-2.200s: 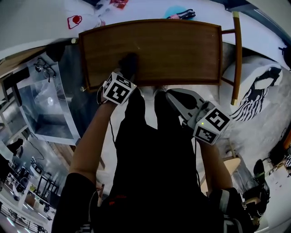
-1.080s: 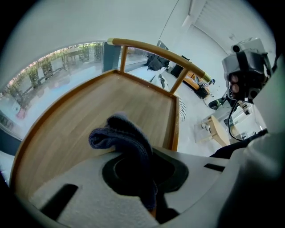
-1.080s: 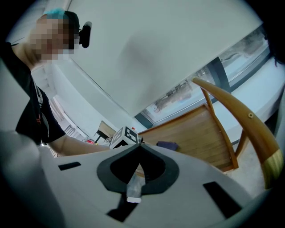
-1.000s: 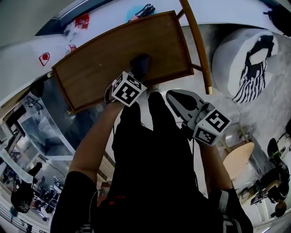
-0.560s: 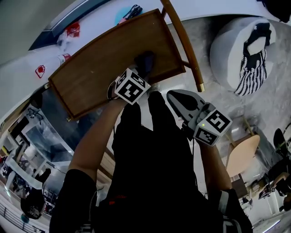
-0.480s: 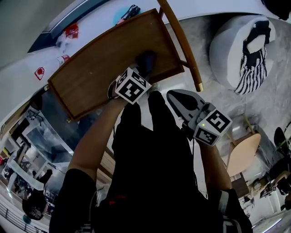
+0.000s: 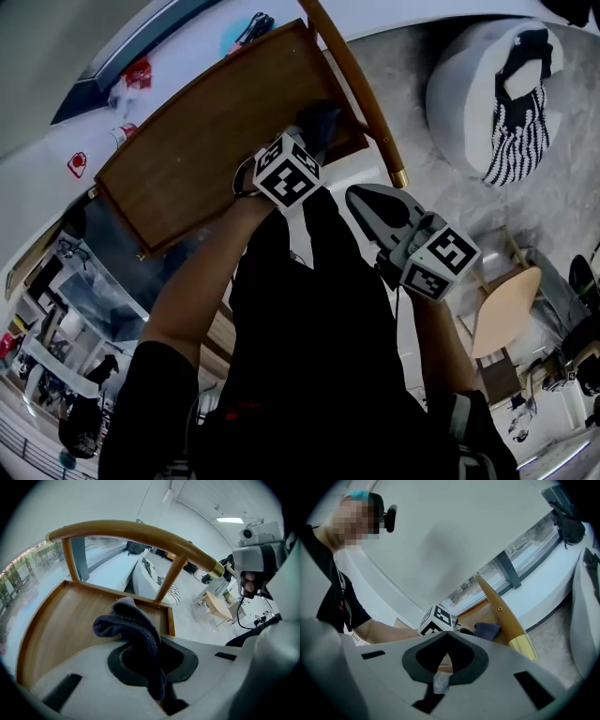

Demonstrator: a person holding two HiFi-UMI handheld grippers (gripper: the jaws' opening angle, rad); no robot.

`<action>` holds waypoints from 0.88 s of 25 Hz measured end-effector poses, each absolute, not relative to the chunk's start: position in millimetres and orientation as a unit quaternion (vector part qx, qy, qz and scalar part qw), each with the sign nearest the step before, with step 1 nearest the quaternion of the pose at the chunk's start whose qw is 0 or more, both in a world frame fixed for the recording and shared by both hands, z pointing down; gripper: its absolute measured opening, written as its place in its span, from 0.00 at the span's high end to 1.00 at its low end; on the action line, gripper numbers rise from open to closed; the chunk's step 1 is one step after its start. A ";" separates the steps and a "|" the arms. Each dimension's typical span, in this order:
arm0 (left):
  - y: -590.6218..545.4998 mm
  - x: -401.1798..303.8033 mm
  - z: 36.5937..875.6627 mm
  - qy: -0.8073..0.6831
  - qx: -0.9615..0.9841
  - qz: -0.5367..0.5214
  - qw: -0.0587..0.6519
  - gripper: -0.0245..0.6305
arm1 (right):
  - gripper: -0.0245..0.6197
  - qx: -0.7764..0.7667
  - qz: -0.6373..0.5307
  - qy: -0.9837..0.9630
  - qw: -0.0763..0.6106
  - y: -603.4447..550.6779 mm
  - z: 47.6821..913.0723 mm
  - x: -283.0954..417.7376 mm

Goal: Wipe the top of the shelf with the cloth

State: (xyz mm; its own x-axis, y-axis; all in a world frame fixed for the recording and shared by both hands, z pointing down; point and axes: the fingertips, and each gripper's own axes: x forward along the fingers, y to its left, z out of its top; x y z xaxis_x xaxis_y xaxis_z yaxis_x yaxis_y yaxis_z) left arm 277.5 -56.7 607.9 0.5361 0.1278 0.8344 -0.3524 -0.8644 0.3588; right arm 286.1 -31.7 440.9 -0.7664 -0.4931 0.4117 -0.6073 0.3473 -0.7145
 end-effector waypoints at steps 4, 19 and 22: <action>-53.1 289.0 606.6 -0.053 0.844 0.474 0.246 0.89 | 0.95 0.337 0.462 -0.818 0.061 -31.3 441.3 287.6; -51.0 294.5 551.8 -0.045 0.874 0.387 0.291 0.89 | 0.95 0.311 0.437 -0.842 0.068 -46.1 417.8 268.1; -57.7 278.9 518.9 -0.057 0.893 0.322 0.309 0.89 | 0.95 0.302 0.423 -0.852 0.066 -54.1 403.9 254.4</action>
State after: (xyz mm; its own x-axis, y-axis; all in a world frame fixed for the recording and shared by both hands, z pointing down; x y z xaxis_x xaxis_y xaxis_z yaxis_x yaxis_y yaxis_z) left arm 278.9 -57.7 518.9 0.7863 0.0976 0.6101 -0.3008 -0.8021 0.5159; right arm 254.4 -54.1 403.9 -0.8091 -0.4584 0.3677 -0.5700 0.4600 -0.6808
